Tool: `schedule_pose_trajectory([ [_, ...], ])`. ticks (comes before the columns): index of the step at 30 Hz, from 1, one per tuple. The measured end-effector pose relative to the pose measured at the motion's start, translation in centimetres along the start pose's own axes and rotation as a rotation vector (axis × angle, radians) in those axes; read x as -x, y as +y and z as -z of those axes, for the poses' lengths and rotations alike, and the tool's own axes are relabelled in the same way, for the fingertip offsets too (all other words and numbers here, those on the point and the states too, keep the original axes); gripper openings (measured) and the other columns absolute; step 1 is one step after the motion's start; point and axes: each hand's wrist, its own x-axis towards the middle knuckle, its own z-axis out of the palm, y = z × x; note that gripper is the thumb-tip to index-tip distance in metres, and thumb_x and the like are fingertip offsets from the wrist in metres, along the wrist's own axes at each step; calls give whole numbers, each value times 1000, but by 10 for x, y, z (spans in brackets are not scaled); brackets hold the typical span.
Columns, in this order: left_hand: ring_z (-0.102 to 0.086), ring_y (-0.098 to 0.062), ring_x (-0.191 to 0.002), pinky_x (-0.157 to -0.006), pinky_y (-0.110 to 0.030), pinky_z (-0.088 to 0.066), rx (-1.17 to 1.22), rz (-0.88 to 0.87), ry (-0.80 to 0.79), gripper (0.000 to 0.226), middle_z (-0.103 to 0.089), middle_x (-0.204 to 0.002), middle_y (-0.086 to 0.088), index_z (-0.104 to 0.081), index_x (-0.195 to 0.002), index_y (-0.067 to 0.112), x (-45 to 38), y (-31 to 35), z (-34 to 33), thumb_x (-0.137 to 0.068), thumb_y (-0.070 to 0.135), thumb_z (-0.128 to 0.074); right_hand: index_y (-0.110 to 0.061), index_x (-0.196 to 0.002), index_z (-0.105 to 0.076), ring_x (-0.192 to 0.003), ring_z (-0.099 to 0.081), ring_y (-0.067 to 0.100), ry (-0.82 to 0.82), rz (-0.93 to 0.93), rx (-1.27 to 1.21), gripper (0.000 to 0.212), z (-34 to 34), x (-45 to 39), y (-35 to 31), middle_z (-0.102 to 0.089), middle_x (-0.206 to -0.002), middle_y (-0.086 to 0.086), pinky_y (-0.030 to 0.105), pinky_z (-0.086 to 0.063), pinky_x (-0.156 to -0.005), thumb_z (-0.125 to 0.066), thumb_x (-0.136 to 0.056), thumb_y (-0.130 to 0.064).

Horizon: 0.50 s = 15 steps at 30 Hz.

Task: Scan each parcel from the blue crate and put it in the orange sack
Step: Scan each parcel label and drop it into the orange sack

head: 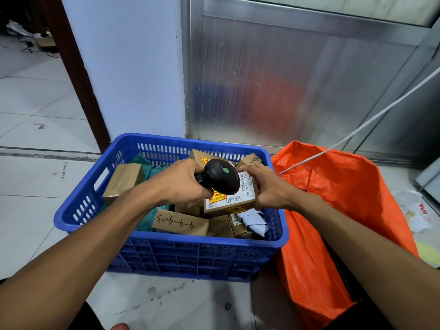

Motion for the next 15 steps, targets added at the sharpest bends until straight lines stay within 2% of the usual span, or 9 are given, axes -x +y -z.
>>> schedule_pose_trajectory([
  [5,-52,-5,-36,-43,-18,-43,-4,-8,-17,22,-59,-43,2,-62,-67,17,-1,-2,-1,-84,10,-75,-21,-144,-41,-125,-41,22,-3,6,4,105,1,0,-1,-42,-132,-2,46,-42,-107,-73,-44,-23],
  [9,-56,-1,-39,-43,-16,-44,34,-23,-6,14,-60,-44,7,-64,-79,16,-4,-4,-2,-87,12,-75,-23,-143,-42,-123,-42,21,-4,7,-9,105,1,0,2,-43,-130,-2,44,-43,-105,-76,-43,-26],
  [15,-58,-1,-46,-53,-23,-45,30,-12,38,11,-62,-57,8,-69,-93,15,-10,-9,-4,-87,20,-76,-18,-137,-48,-110,-50,16,55,-45,-93,100,10,5,6,-47,-120,-1,27,-45,-93,-80,-43,-26],
])
